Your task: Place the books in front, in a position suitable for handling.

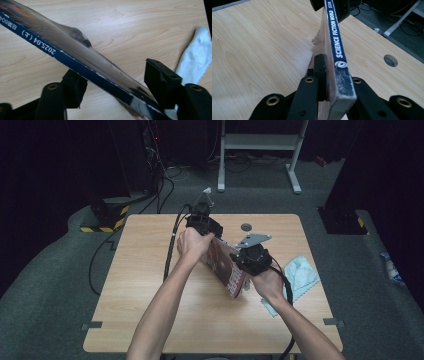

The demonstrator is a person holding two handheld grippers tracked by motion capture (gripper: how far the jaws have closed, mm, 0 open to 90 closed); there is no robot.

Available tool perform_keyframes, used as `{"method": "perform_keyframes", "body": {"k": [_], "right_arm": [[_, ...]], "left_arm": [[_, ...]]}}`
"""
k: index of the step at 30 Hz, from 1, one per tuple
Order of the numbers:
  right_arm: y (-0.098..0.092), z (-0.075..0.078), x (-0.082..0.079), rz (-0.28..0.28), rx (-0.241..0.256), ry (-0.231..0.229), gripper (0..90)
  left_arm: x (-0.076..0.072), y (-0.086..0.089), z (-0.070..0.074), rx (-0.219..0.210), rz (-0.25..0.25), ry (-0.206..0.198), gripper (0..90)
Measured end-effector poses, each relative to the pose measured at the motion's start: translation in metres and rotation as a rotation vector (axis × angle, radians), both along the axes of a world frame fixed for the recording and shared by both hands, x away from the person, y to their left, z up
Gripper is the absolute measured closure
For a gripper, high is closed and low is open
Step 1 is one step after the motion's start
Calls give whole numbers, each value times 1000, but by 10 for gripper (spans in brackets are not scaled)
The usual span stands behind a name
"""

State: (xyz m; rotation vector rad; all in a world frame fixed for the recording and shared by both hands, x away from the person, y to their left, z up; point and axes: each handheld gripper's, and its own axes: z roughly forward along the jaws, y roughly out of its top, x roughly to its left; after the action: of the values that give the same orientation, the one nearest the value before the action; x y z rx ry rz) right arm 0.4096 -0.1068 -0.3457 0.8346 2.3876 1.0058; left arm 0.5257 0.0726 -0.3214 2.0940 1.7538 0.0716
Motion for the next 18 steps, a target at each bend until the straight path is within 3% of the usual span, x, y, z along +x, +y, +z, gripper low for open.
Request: {"method": "perform_keyframes", "body": {"k": [13, 18], "right_arm": [[8, -4, -2, 23, -15, -15, 833], [10, -6, -3, 30, -21, -11, 816]], "left_arm": [[1, 5, 2, 5, 7, 17, 515], [2, 6, 2, -21, 23, 29, 547]]}}
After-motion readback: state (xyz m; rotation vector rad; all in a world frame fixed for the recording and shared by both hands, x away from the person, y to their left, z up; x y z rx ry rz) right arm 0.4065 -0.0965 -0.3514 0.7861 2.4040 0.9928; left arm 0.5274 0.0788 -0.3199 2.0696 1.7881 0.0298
